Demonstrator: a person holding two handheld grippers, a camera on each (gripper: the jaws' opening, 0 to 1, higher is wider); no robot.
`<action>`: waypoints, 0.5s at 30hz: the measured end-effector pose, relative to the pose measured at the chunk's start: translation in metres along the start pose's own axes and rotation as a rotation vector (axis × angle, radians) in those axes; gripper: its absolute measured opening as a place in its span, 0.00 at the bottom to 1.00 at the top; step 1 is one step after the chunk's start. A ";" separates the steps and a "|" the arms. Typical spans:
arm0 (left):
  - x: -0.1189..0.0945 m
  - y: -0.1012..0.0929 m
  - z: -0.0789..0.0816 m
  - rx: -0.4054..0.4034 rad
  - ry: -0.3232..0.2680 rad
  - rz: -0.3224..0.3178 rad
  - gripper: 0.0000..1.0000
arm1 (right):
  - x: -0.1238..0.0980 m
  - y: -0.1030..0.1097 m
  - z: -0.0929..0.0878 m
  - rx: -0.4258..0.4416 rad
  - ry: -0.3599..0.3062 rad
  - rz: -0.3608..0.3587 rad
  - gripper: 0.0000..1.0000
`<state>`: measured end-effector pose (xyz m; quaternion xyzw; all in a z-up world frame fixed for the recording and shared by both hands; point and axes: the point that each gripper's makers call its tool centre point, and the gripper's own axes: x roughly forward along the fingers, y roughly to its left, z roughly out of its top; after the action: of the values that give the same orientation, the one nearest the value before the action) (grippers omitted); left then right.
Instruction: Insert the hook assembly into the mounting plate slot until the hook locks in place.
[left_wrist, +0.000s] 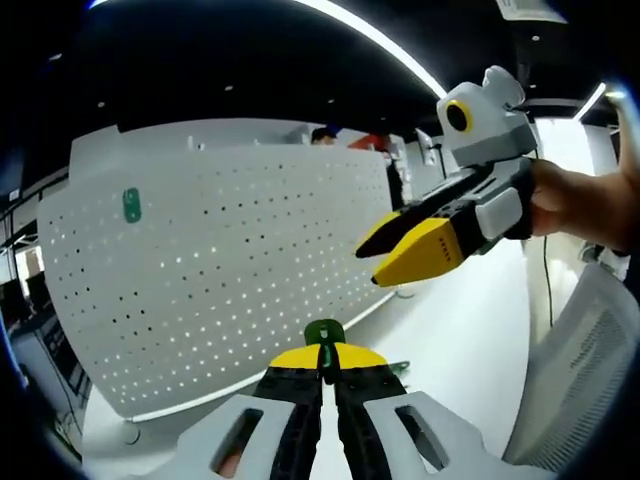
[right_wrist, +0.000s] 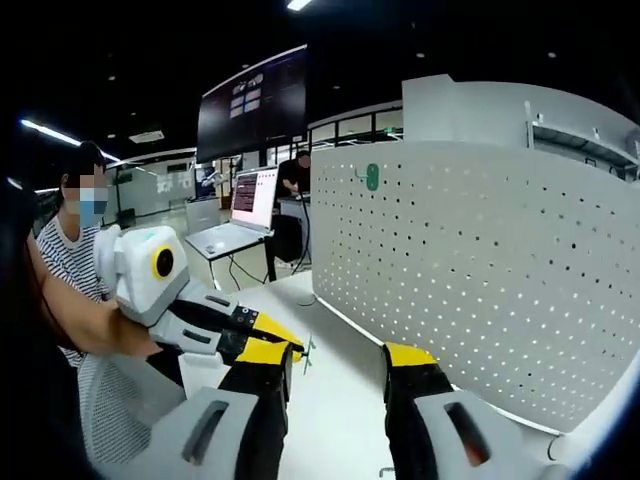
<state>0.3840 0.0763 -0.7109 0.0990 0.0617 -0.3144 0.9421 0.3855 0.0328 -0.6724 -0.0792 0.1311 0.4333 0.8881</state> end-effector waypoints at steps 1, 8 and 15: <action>0.000 0.001 0.000 -0.003 0.000 0.003 0.03 | -0.001 0.000 0.000 -0.001 -0.002 -0.003 0.37; -0.003 0.012 -0.002 -0.033 -0.002 0.038 0.03 | -0.008 0.000 -0.002 0.014 -0.018 -0.008 0.40; -0.010 0.024 0.003 -0.066 -0.019 0.091 0.03 | -0.020 0.003 -0.002 0.015 -0.039 -0.021 0.43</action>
<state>0.3906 0.1003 -0.7028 0.0678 0.0585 -0.2700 0.9587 0.3707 0.0193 -0.6679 -0.0656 0.1163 0.4246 0.8955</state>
